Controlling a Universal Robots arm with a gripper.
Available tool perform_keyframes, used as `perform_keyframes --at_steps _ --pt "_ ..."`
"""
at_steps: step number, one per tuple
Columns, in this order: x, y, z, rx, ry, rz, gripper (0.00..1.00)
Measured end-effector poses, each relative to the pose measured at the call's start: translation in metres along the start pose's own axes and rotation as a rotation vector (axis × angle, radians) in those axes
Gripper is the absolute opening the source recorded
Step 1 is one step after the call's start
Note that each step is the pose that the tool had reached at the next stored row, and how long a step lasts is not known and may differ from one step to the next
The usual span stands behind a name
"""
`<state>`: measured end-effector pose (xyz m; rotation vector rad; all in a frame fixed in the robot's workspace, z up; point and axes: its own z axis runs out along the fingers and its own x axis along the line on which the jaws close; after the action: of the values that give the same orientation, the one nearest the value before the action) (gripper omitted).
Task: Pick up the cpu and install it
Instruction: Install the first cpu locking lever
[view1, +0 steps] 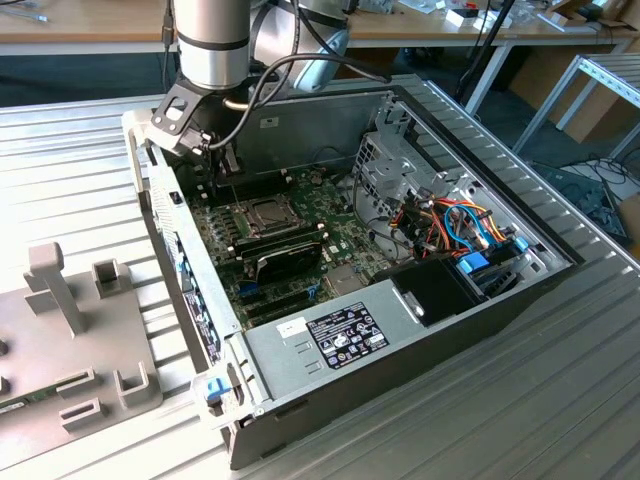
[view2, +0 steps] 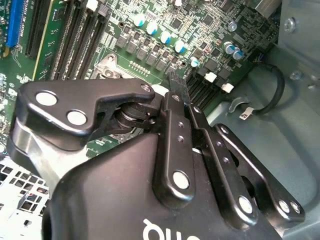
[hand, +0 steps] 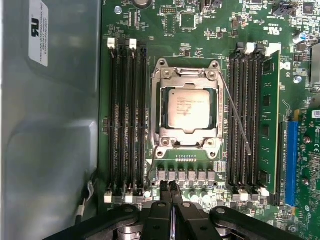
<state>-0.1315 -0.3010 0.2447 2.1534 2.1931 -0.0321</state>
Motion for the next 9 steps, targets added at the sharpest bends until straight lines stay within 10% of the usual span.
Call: perform_keyframes --at_steps 9 --pt "0.0006 0.0006 0.0004 0.0 0.0085 0.0 0.11"
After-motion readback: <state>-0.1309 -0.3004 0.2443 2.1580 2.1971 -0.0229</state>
